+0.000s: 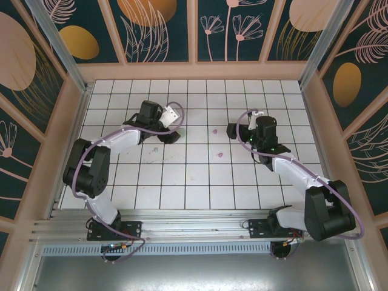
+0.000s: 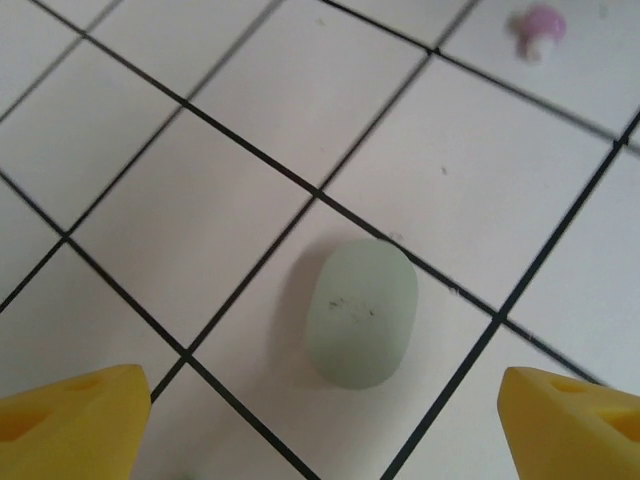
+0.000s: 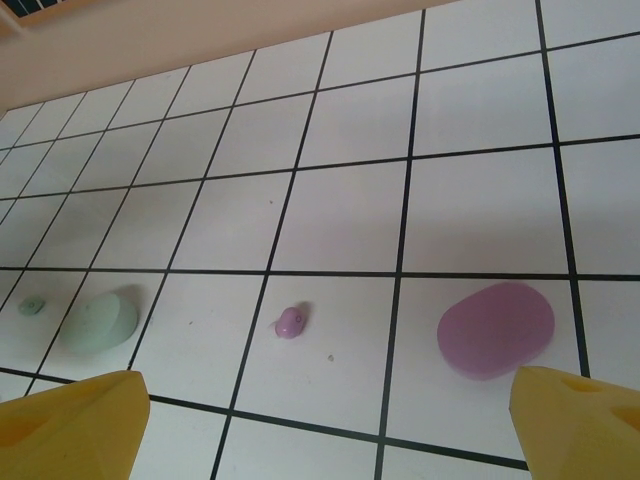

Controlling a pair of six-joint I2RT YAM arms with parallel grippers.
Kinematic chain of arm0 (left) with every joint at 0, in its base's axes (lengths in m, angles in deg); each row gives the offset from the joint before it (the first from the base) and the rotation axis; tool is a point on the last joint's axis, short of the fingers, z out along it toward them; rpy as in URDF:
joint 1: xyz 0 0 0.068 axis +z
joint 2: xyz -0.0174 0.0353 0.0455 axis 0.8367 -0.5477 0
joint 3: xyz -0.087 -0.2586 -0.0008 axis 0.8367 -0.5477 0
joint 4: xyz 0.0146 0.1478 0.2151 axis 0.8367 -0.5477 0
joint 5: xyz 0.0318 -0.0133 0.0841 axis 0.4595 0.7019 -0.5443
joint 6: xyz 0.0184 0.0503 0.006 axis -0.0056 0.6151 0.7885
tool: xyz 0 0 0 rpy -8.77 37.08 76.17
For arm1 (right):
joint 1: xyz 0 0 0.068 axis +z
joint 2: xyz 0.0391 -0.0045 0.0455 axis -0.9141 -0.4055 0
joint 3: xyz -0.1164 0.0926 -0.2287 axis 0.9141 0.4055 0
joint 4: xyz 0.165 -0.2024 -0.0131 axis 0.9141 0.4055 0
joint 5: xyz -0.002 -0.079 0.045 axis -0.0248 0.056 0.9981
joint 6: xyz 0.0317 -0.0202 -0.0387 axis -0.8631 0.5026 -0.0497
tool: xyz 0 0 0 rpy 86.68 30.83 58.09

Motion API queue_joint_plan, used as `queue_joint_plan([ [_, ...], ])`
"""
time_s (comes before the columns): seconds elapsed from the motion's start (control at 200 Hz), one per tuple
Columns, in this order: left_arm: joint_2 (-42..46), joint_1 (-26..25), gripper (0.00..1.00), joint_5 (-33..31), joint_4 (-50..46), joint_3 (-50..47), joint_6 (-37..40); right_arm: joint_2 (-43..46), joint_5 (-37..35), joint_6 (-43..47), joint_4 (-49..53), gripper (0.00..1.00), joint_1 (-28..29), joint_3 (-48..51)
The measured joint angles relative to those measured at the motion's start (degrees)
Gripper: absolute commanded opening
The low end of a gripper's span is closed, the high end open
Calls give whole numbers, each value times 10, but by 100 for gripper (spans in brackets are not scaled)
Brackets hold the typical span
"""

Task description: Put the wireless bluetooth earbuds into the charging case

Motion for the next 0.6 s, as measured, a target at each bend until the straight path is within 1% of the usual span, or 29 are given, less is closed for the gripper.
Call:
queue_joint_plan([
  [0.12, -20, -12, 90, -4, -22, 4, 34, -15, 0, 0, 12, 93, 0, -15],
  [0.2, -38, -16, 88, -4, -39, 21, 45, -26, 0, 0, 20, 94, 0, -29],
  [0.355, -86, -16, 85, -3, -63, 77, 47, -44, 0, 3, 29, 94, 0, -54],
  [0.52, -118, -16, 85, -3, -80, 112, 47, -65, 10, 5, 48, 94, 0, -83],
  [0.601, -138, -16, 83, -4, -94, 131, 47, -68, 15, 8, 54, 94, 0, -89],
])
